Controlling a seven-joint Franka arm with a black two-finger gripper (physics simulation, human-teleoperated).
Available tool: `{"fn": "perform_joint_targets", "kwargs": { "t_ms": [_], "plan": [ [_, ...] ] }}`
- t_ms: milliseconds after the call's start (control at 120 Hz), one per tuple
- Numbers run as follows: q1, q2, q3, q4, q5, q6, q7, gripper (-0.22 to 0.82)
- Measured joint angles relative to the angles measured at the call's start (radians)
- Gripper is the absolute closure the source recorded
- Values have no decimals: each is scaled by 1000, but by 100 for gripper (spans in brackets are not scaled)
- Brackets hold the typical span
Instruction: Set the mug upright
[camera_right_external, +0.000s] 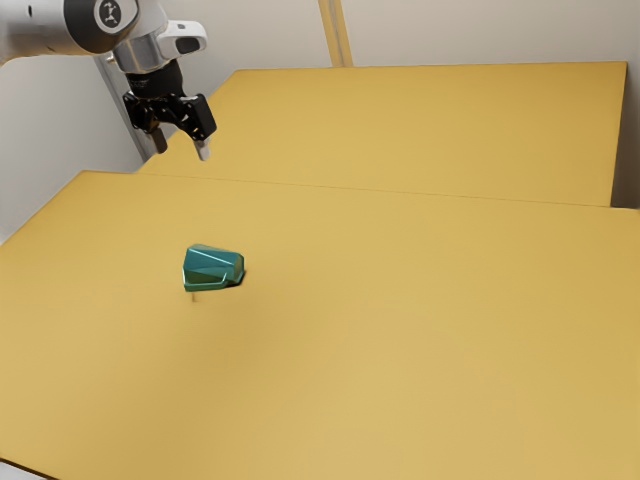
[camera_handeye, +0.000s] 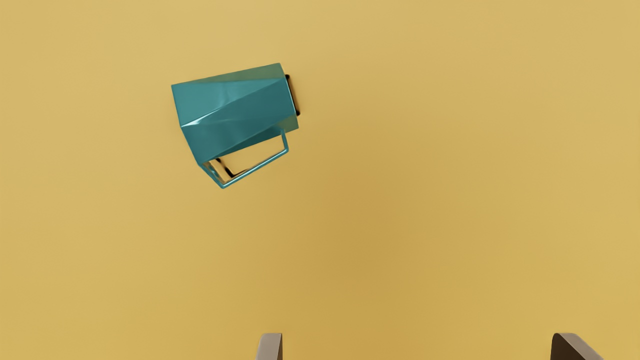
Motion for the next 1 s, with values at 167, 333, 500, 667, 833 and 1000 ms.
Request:
{"fn": "perform_joint_targets", "kwargs": {
  "t_ms": [167, 333, 500, 667, 833, 1000],
  "plan": [
    [2, 0, 0, -1, 0, 0, 0, 2],
    [18, -8, -1, -11, 0, -3, -1, 2],
    [42, -41, 0, -50, 0, 0, -3, 2],
    [73, -44, -1, -70, -13, 6, 1, 2],
    [115, -39, 0, -95, -75, 42, 28, 2],
    [159, -33, 6, -112, -163, 83, 76, 2]
  ]
}}
